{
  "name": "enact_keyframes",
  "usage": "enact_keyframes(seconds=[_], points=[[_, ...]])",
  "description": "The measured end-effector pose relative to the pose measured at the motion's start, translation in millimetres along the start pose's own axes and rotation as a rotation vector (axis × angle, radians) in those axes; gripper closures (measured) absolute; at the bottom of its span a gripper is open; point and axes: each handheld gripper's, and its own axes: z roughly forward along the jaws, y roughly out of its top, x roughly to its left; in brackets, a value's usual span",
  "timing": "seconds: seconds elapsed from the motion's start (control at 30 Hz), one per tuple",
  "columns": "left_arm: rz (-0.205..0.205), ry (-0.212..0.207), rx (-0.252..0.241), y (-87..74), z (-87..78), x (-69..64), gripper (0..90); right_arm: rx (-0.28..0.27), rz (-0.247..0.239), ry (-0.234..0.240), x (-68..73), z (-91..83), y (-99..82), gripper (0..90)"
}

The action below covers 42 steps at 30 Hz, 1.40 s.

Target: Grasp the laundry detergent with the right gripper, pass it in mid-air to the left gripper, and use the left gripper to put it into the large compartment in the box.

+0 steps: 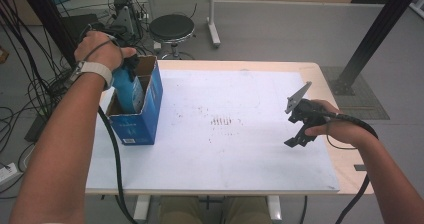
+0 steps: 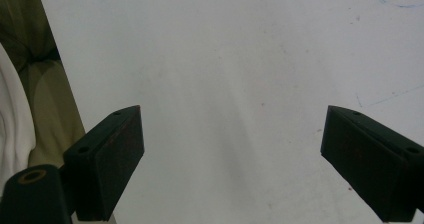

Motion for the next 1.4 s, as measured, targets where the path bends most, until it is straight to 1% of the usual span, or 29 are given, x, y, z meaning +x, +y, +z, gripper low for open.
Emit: enact_keyframes(seconds=[0.07, 0.17, 0.2, 0.33, 0.53, 0.6, 0.63, 0.7, 0.73, 0.8, 0.87, 0.93, 0.97, 1.17, 1.2, 1.3, 1.4], points=[[0.005, -0.002, 0.008, -0.3, 3.1, 0.0, 37.2, -0.002, -0.001, 0.0, 0.4, 0.3, -0.1, 10.2], [0.007, -0.001, -0.001, -1.0, 5.7, 0.1, 37.2, -0.006, 0.003, 0.0, 1.4, 0.2, -0.6, 9.9], [0.01, 0.002, -0.012, -1.1, 6.2, 0.0, 37.2, -0.006, 0.002, 0.0, 1.3, 0.3, -0.9, 9.9], [0.01, 0.006, -0.012, -1.3, 9.6, -0.5, 37.2, -0.001, 0.003, -0.001, 1.0, 0.5, -1.3, 9.9], [0.008, 0.001, -0.008, -1.4, 18.0, -0.5, 37.2, -0.003, 0.004, 0.002, 1.1, 2.1, -0.3, 9.9], [0.006, -0.001, -0.018, -1.6, 21.3, -0.3, 37.2, -0.004, 0.003, 0.004, 1.1, 2.8, -0.3, 9.9], [0.006, -0.002, -0.01, -1.5, 23.6, 0.2, 37.3, -0.003, 0.003, 0.005, 1.1, 3.0, -0.4, 9.9], [0.006, -0.001, -0.013, -1.6, 26.2, 0.5, 37.3, 0.0, 0.002, 0.006, 1.1, 3.8, -0.8, 9.9], [0.005, -0.001, -0.004, -1.5, 27.8, 0.7, 37.2, -0.001, 0.002, 0.007, 1.0, 4.1, -1.0, 9.9], [0.0, 0.001, -0.016, -1.8, 30.9, 0.6, 37.3, 0.002, 0.004, 0.006, 0.6, 4.3, -1.4, 9.9], [0.0, 0.003, -0.006, -1.6, 34.5, 0.7, 37.2, -0.003, 0.006, 0.007, 0.9, 4.7, -1.1, 9.9], [0.008, 0.009, -0.007, -1.6, 37.6, 0.6, 37.2, -0.002, 0.004, 0.009, 0.8, 5.8, -1.0, 9.9], [0.005, 0.011, -0.005, -1.5, 38.6, 0.4, 37.3, -0.002, 0.004, 0.01, 0.6, 6.4, -1.0, 9.9], [0.004, 0.001, -0.001, -1.8, 47.2, 1.9, 37.2, 0.003, 0.011, 0.017, 1.3, 9.7, -0.7, 9.9], [0.01, 0.002, 0.0, -1.8, 49.3, 1.6, 37.2, 0.003, 0.009, 0.017, 1.1, 10.2, -0.7, 9.9], [0.011, 0.003, -0.007, -2.1, 53.9, 0.4, 37.2, 0.005, 0.012, 0.018, 0.8, 11.1, -1.0, 9.9], [0.01, 0.002, -0.001, -2.1, 58.0, 0.0, 37.2, 0.003, 0.01, 0.02, 1.0, 11.9, -1.3, 9.9]])
